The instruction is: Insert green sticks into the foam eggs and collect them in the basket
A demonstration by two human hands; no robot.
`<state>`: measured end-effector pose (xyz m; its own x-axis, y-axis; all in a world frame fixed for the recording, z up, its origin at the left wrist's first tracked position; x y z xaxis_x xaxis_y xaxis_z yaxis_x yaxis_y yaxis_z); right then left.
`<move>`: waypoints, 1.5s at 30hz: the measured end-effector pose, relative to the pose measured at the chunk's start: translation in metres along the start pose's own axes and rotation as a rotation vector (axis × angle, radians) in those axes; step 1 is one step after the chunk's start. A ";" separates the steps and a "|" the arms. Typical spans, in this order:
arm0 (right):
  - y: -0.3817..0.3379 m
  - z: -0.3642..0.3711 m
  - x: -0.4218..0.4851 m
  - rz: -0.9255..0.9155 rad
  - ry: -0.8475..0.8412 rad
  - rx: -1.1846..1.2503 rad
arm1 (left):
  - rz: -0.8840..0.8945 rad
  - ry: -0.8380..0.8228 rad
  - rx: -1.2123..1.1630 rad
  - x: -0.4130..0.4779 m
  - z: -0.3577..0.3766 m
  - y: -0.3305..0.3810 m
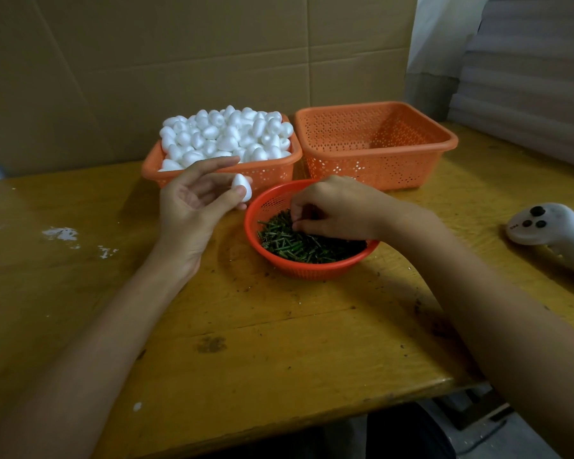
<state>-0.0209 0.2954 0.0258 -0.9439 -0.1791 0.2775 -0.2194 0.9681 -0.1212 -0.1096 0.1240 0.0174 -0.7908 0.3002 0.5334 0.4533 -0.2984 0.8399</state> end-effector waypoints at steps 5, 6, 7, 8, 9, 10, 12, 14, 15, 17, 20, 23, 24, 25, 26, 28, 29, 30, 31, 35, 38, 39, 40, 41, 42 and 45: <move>0.000 0.000 0.000 -0.005 0.002 0.004 | -0.017 0.022 0.011 0.001 -0.004 -0.002; 0.000 0.000 0.000 -0.007 0.003 0.004 | -0.018 0.020 0.015 0.001 -0.004 -0.003; 0.000 0.000 0.000 -0.008 0.003 0.004 | -0.020 0.018 0.016 0.001 -0.004 -0.003; 0.000 0.000 0.000 -0.008 0.003 0.005 | -0.022 0.018 0.015 0.001 -0.004 -0.003; 0.000 0.000 0.000 -0.009 0.004 0.007 | -0.024 0.019 0.013 0.000 -0.003 -0.003; 0.000 0.000 0.000 -0.008 0.004 0.006 | -0.026 0.022 0.011 0.000 -0.003 -0.003; 0.000 0.000 0.000 -0.008 0.007 0.005 | -0.026 0.022 0.002 0.000 -0.003 -0.002; 0.000 0.000 0.000 -0.008 0.007 0.009 | -0.017 0.007 -0.001 0.000 -0.002 0.000; 0.000 0.000 0.000 -0.008 0.006 0.012 | -0.009 -0.003 0.001 0.000 -0.001 0.000; 0.000 -0.001 0.000 -0.012 0.005 0.012 | 0.004 -0.016 0.012 -0.002 0.000 0.002; -0.001 0.000 0.000 -0.013 0.008 0.007 | 0.012 -0.018 0.028 -0.002 -0.001 0.001; 0.000 0.000 0.000 -0.013 0.009 0.009 | 0.008 -0.021 0.031 -0.002 -0.001 0.000; 0.000 0.000 0.000 -0.012 0.007 0.011 | 0.011 -0.024 0.035 -0.002 -0.001 0.000; 0.000 0.000 0.000 -0.012 0.006 0.013 | 0.015 -0.025 0.040 -0.002 -0.001 0.000; 0.000 0.000 0.000 -0.011 0.008 0.014 | 0.021 -0.026 0.044 -0.002 -0.001 0.001; 0.000 0.000 0.000 -0.010 0.011 0.014 | 0.030 -0.025 0.045 -0.002 0.000 0.001; 0.001 0.000 0.000 -0.010 0.011 0.014 | 0.034 -0.026 0.045 -0.002 0.000 0.002; 0.001 0.000 0.000 -0.009 0.011 0.015 | 0.041 -0.028 0.047 -0.002 0.000 0.002; 0.000 0.001 0.000 -0.009 0.010 0.016 | 0.049 -0.030 0.052 -0.002 0.000 0.003; 0.001 0.001 0.000 -0.010 0.009 0.012 | 0.058 -0.027 0.062 -0.002 0.001 0.003; 0.001 0.002 0.001 -0.012 0.014 0.004 | 0.037 -0.016 0.054 -0.003 0.000 0.003; 0.002 0.002 0.001 -0.012 0.015 0.004 | 0.031 -0.012 0.054 -0.003 0.000 0.003; 0.002 0.001 0.001 -0.013 0.017 0.004 | 0.027 -0.006 0.055 -0.003 0.000 0.004; 0.002 0.001 0.001 -0.014 0.019 0.005 | 0.023 -0.001 0.055 -0.003 -0.001 0.005; 0.002 0.001 0.001 -0.015 0.022 0.007 | 0.020 0.001 0.055 -0.002 -0.001 0.005; 0.002 0.002 0.001 -0.014 0.027 0.012 | 0.016 -0.004 0.061 -0.003 0.001 0.006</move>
<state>-0.0225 0.2970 0.0241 -0.9336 -0.1877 0.3051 -0.2356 0.9634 -0.1282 -0.1041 0.1222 0.0210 -0.7817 0.2992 0.5472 0.4904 -0.2471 0.8357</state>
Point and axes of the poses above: each hand's wrist, its own x-axis towards the middle knuckle, its own z-axis out of the palm, y = z × x, the point moved 8 cm from there along x, towards the middle knuckle, and after that the axes turned 7 degrees about y, right-handed, at the moved point
